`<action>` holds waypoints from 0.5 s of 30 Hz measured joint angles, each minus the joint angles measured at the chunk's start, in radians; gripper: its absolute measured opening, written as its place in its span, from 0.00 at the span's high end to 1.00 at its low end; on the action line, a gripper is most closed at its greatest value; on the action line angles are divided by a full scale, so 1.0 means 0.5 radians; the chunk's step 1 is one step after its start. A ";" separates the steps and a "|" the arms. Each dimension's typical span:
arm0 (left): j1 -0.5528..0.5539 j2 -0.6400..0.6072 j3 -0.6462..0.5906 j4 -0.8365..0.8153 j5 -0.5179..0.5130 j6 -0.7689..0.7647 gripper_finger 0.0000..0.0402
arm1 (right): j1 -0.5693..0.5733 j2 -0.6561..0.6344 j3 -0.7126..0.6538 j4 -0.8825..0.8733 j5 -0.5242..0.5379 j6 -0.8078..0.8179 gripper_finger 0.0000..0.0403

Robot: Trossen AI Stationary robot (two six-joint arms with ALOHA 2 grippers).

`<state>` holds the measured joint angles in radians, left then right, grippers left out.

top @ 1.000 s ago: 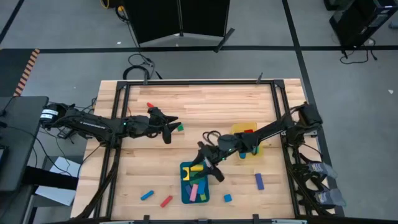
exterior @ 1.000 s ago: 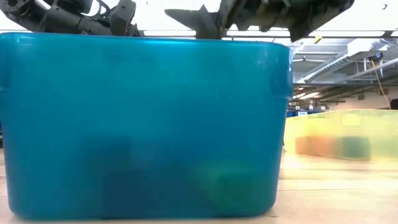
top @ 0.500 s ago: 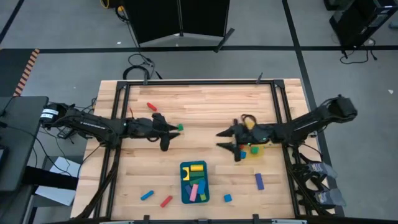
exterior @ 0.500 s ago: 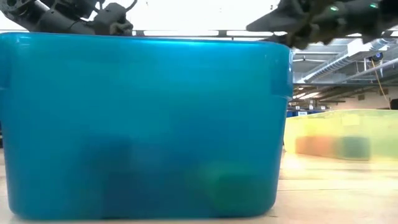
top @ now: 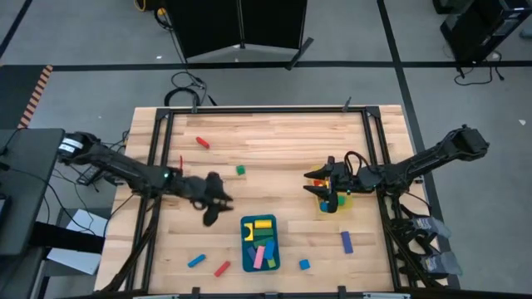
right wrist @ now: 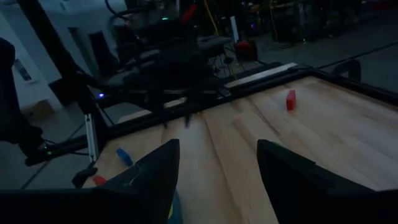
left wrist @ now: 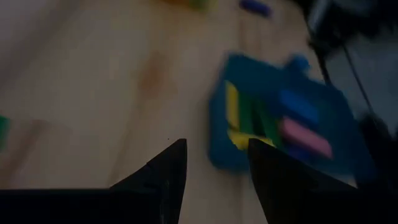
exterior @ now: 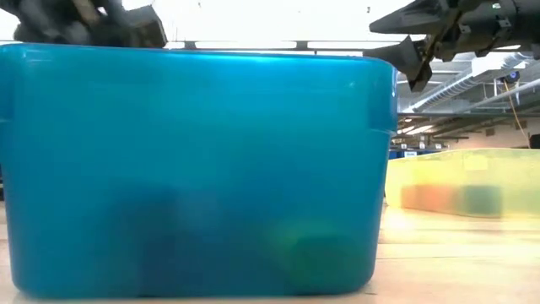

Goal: Sort blocks by size
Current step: Put the large red block into the blue bin

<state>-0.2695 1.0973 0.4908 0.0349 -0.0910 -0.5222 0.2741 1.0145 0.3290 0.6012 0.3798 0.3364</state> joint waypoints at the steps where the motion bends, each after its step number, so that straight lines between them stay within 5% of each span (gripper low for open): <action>1: -0.057 0.004 0.036 -0.088 0.002 0.011 0.56 | -0.001 0.000 0.000 0.000 0.001 -0.004 0.44; 15: -0.527 0.094 0.388 -0.742 -0.030 -0.459 0.56 | -0.006 0.002 0.000 0.014 0.085 -0.120 0.45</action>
<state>-0.5328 1.1441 0.6847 -0.3360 -0.1059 -0.7517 0.2710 1.0153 0.3290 0.6085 0.4225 0.2766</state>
